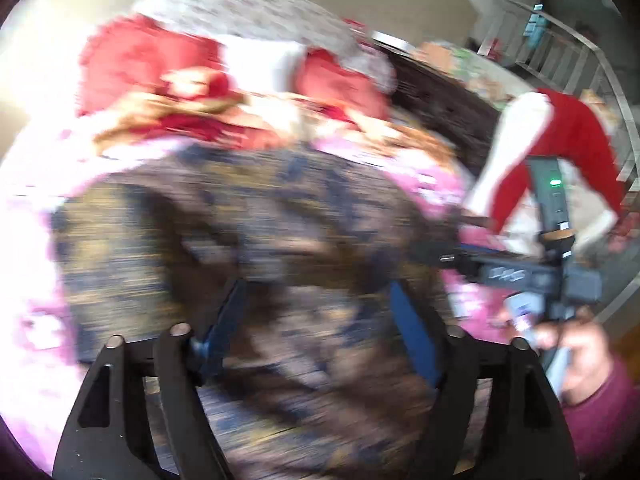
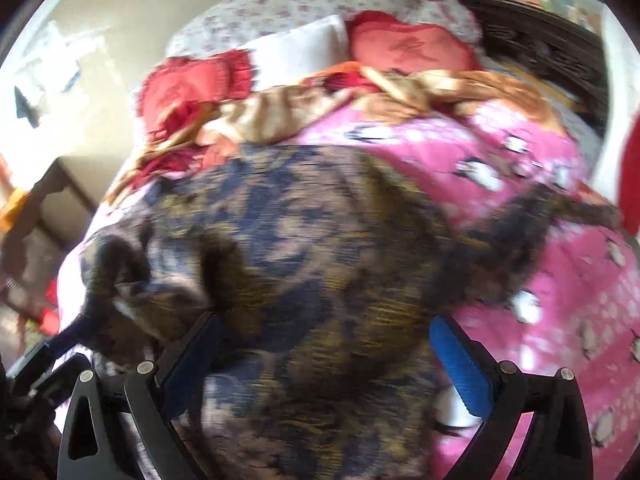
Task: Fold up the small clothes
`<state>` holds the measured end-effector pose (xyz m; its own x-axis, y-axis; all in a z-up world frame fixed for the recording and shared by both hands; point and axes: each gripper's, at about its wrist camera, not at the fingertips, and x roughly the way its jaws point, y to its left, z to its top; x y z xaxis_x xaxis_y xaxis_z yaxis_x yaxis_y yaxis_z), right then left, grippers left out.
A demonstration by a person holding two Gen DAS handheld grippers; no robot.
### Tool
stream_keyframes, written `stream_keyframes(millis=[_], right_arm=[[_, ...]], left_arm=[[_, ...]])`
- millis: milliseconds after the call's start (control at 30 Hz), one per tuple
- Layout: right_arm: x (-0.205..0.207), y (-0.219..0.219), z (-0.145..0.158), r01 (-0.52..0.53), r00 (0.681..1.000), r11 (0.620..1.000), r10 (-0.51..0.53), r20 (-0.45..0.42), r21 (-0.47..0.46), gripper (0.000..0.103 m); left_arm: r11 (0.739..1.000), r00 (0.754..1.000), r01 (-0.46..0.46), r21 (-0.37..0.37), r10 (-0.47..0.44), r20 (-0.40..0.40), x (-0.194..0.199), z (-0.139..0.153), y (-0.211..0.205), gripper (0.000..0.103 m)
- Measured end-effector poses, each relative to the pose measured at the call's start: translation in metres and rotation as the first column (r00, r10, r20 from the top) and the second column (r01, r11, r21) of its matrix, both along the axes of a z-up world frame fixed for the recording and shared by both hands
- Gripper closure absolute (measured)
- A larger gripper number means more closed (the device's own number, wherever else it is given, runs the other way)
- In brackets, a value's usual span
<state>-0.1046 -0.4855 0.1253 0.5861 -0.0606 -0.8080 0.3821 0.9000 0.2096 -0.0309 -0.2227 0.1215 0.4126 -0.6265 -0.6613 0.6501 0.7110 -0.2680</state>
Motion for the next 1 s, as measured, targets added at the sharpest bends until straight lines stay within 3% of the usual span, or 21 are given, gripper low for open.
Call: stream_keyframes(millis=[100, 200, 300, 333, 367, 400, 433, 467, 533, 633, 733, 833, 867, 933, 1000], right_arm=[[0.017, 0.026, 0.001, -0.121, 0.992, 0.992, 0.12, 0.038, 0.029, 0.0], [0.037, 0.061, -0.001, -0.247, 0.968, 0.969, 0.246, 0.044, 0.004, 0.001], [0.048, 0.092, -0.005, -0.338, 0.94, 0.94, 0.34, 0.028, -0.051, 0.002], [0.052, 0.103, -0.008, -0.364, 0.93, 0.927, 0.366, 0.01, -0.092, 0.007], [0.058, 0.111, -0.014, -0.389, 0.921, 0.911, 0.39, -0.02, -0.139, 0.015], [0.066, 0.12, -0.023, -0.418, 0.908, 0.889, 0.413, -0.068, -0.186, 0.045], [0.073, 0.124, -0.031, -0.44, 0.898, 0.874, 0.427, -0.106, -0.207, 0.085], [0.079, 0.124, -0.036, -0.442, 0.897, 0.871, 0.424, -0.127, -0.217, 0.095], [0.081, 0.103, -0.026, -0.371, 0.929, 0.908, 0.366, -0.063, -0.193, 0.097], [0.057, 0.058, 0.017, -0.224, 0.965, 0.962, 0.241, 0.101, -0.155, 0.098], [0.024, 0.023, 0.04, -0.087, 0.977, 0.972, 0.126, 0.17, -0.218, 0.098], [0.008, -0.013, 0.02, -0.022, 0.995, 0.98, 0.041, 0.095, -0.196, 0.096], [0.006, -0.021, 0.008, -0.03, 0.998, 0.987, 0.039, 0.051, -0.158, 0.091], [0.003, -0.034, -0.013, -0.047, 0.997, 0.994, 0.04, -0.065, -0.099, 0.059], [-0.01, -0.038, -0.008, 0.005, 0.999, 0.988, -0.012, -0.046, -0.156, 0.057]], left_arm=[[0.984, 0.986, -0.165, 0.066, 0.163, 0.036, 0.014, -0.009, 0.047, 0.026], [0.937, 0.955, -0.293, 0.188, 0.296, 0.014, 0.034, -0.034, 0.075, 0.026], [0.908, 0.929, -0.348, 0.232, 0.367, -0.043, 0.05, -0.056, 0.092, 0.026], [0.906, 0.926, -0.353, 0.234, 0.375, -0.055, 0.052, -0.061, 0.094, 0.026], [0.902, 0.922, -0.357, 0.244, 0.382, -0.061, 0.054, -0.065, 0.093, 0.026], [0.897, 0.92, -0.357, 0.259, 0.385, -0.066, 0.055, -0.069, 0.09, 0.026], [0.896, 0.92, -0.353, 0.271, 0.384, -0.071, 0.055, -0.072, 0.088, 0.026], [0.894, 0.921, -0.347, 0.284, 0.382, -0.075, 0.055, -0.075, 0.085, 0.026], [0.893, 0.927, -0.337, 0.298, 0.371, -0.062, 0.055, -0.077, 0.084, 0.026], [0.885, 0.931, -0.333, 0.327, 0.363, -0.033, 0.051, -0.079, 0.08, 0.026], [0.874, 0.926, -0.339, 0.348, 0.376, -0.043, 0.057, -0.087, 0.078, 0.026], [0.866, 0.922, -0.351, 0.356, 0.387, -0.031, 0.057, -0.089, 0.075, 0.026], [0.864, 0.921, -0.352, 0.359, 0.388, -0.03, 0.057, -0.089, 0.074, 0.026], [0.867, 0.923, -0.346, 0.358, 0.384, -0.038, 0.057, -0.085, 0.075, 0.026], [0.878, 0.922, -0.349, 0.328, 0.384, -0.047, 0.056, -0.077, 0.08, 0.026]])
